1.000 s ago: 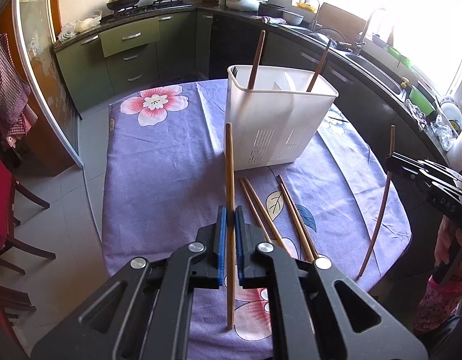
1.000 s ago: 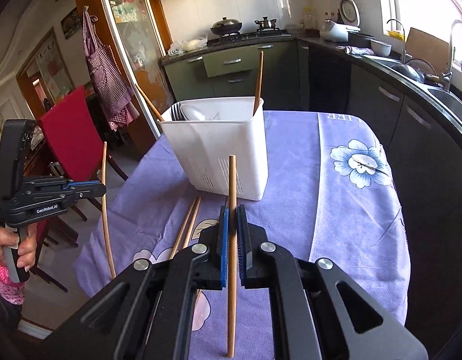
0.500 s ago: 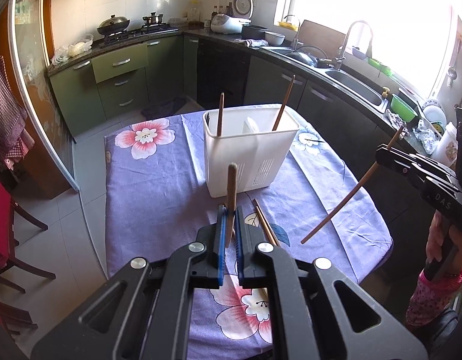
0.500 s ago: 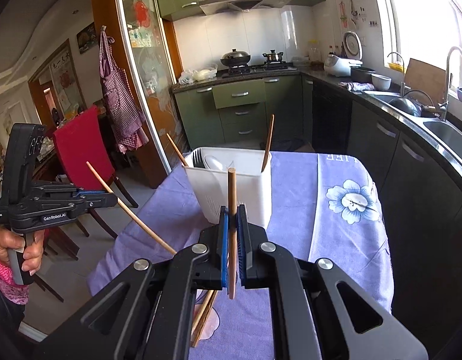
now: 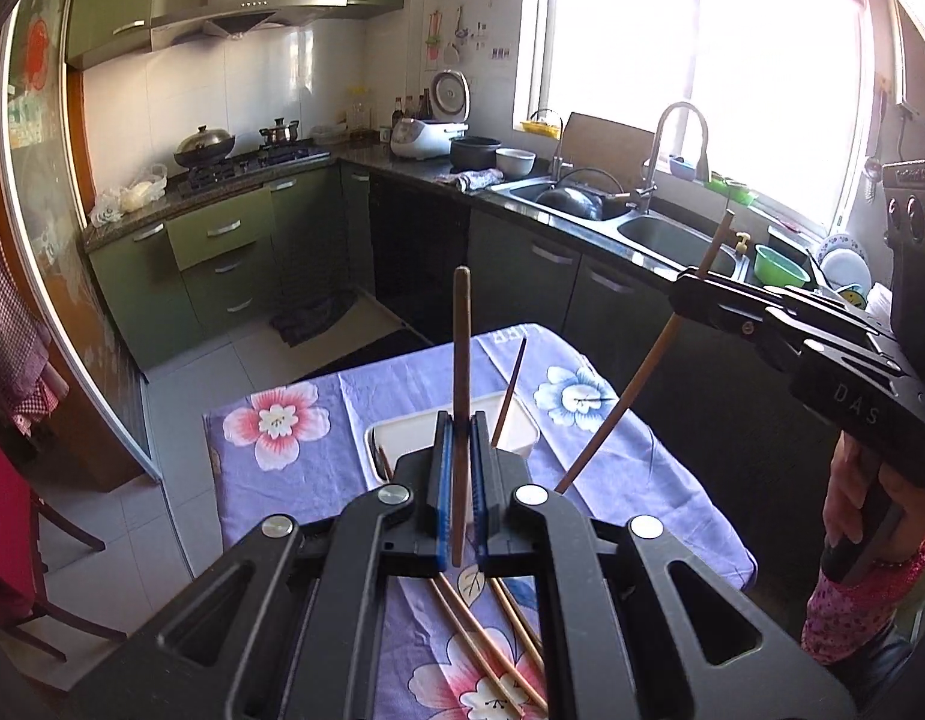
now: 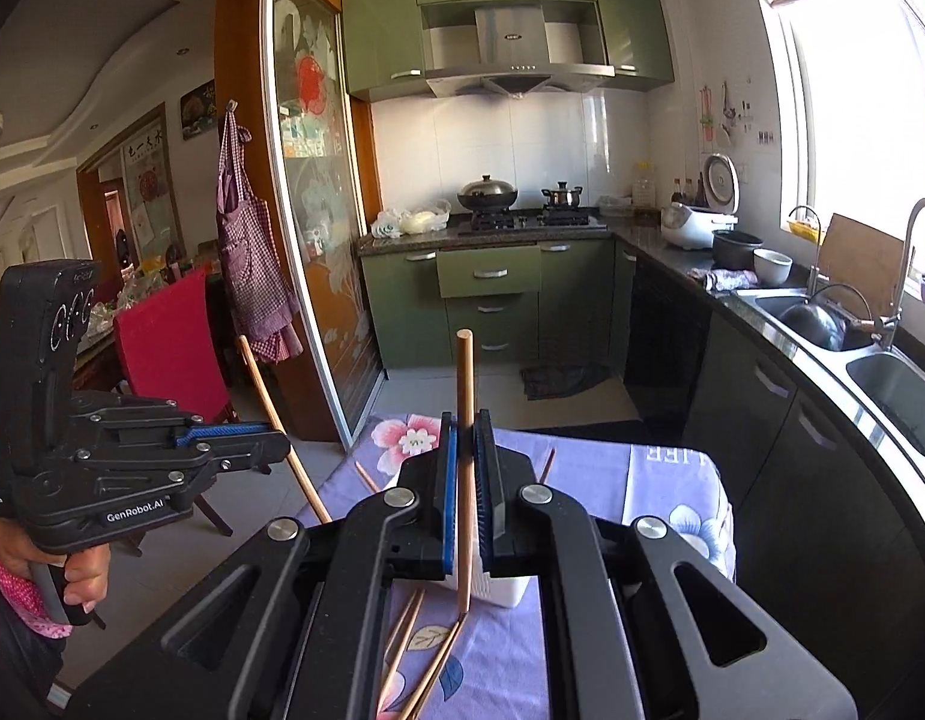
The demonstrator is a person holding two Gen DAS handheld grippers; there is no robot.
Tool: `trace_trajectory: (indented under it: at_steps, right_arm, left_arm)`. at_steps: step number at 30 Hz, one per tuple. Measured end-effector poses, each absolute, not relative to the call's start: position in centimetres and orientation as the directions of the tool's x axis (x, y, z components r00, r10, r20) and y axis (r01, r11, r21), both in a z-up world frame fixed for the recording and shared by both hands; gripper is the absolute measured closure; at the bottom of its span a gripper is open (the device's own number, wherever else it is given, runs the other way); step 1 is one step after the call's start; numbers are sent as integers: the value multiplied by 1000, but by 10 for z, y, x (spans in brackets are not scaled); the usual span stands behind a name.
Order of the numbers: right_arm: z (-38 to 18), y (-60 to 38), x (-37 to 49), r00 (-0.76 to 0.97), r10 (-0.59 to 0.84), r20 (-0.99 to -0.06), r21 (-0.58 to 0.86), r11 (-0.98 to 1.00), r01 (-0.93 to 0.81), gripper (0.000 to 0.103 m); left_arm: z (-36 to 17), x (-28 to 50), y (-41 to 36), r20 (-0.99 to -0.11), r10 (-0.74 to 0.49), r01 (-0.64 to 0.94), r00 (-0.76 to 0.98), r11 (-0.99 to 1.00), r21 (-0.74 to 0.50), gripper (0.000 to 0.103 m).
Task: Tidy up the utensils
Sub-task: 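Carry both chopsticks upright over the white caddy and lower them in, then open both tools to release the chopsticks into the caddy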
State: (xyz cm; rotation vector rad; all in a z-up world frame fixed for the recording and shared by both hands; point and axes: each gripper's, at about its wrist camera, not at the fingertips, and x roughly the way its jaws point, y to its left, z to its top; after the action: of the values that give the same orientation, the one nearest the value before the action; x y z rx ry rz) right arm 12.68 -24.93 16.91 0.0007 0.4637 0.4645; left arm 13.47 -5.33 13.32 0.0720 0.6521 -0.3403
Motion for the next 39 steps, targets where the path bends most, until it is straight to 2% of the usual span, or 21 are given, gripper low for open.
trace_trajectory:
  at_steps: [5, 11, 21, 25, 28, 30, 33, 37, 39]
  right_arm:
    - [204, -245, 147, 832, 422, -361, 102, 904, -415, 97]
    - [195, -238, 195, 842, 382, -381, 103, 922, -372, 97]
    - [98, -225, 259, 738, 389, -552, 146, 916, -374, 96]
    - [76, -222, 263, 706, 390, -592, 149, 913, -379, 96]
    - [76, -227, 256, 711, 393, -583, 155, 913, -377, 95]
    - [83, -232, 244, 726, 401, -559, 157, 911, -382, 95]
    - [95, -244, 216, 749, 416, -516, 163, 906, -391, 85]
    - [90, -263, 169, 761, 425, -490, 169, 903, -395, 84]
    - [74, -275, 148, 758, 416, -502, 175, 907, -382, 84]
  left_arm:
    - [160, 155, -59, -557, -275, 312, 784, 950, -30, 97]
    - [153, 194, -59, -550, -214, 247, 808, 969, -14, 97]
    - [76, 236, -56, -719, -187, 223, 669, 974, -46, 96]
    - [56, 237, -53, -760, -187, 221, 623, 973, -58, 81]
    - [60, 228, -54, -750, -188, 222, 634, 973, -56, 68]
    - [68, 218, -52, -735, -197, 228, 649, 972, -59, 68]
    - [77, 197, -53, -713, -203, 240, 671, 970, -51, 67]
    - [63, 167, -47, -727, -212, 235, 653, 969, -72, 52]
    - [40, 158, -44, -759, -203, 224, 619, 972, -78, 52]
